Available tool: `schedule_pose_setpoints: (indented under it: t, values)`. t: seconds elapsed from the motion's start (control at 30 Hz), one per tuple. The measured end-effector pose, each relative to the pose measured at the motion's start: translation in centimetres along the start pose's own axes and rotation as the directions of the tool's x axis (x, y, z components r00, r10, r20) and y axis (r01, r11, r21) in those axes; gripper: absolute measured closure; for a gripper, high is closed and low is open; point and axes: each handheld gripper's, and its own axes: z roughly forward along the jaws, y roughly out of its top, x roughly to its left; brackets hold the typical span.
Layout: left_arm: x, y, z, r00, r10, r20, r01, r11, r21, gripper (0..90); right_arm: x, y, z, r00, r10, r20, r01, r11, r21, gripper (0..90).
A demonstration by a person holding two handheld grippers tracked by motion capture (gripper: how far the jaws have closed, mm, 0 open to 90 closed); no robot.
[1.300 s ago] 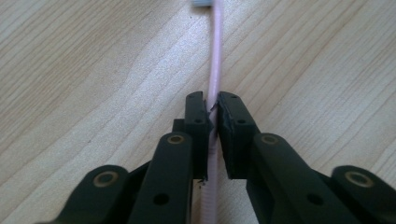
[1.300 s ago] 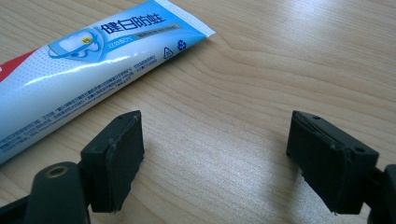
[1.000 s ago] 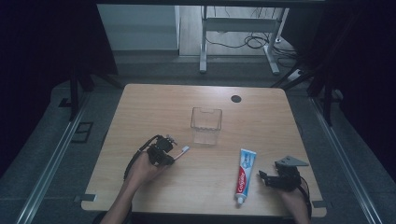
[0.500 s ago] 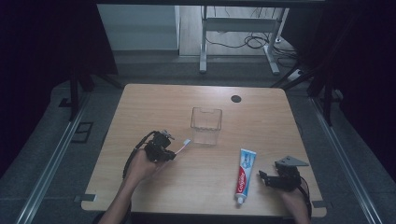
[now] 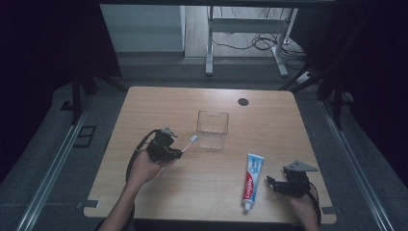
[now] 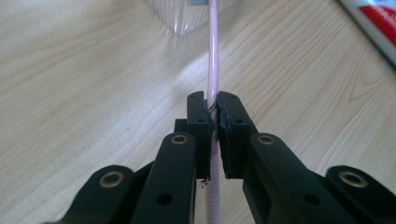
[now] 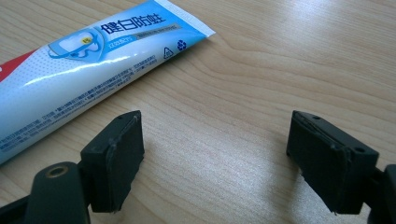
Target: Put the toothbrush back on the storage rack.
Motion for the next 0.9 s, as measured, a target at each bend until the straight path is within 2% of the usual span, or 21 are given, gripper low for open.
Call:
schedule_pose_setpoints:
  t: [0.37, 0.43, 0.5, 0.9]
  values:
    - [-0.6, 2.3, -2.3, 0.9998, 0.016, -0.013, -0.017, 0.9966, -0.080, 84.3, 0.0, 0.0, 0.0, 1.0000, -0.001, 0.000, 0.001, 1.000, 0.000, 18.8]
    - [-0.6, 2.5, -2.5, 0.9997, 0.019, -0.014, -0.020, 0.9963, -0.083, 84.3, 0.0, 0.0, 0.0, 1.0000, 0.001, -0.001, -0.001, 1.000, 0.001, 18.8]
    - [-0.6, 3.0, -2.9, 0.9996, 0.019, -0.019, -0.021, 0.9940, -0.107, 84.2, 0.0, 0.0, 0.0, 1.0000, 0.002, -0.001, -0.002, 1.000, 0.001, 18.9]
    - [-0.5, 5.3, -4.1, 0.9989, 0.027, -0.039, -0.033, 0.9858, -0.164, 84.3, 0.0, 0.0, 0.0, 1.0000, 0.000, 0.000, 0.000, 1.000, -0.001, 18.8]
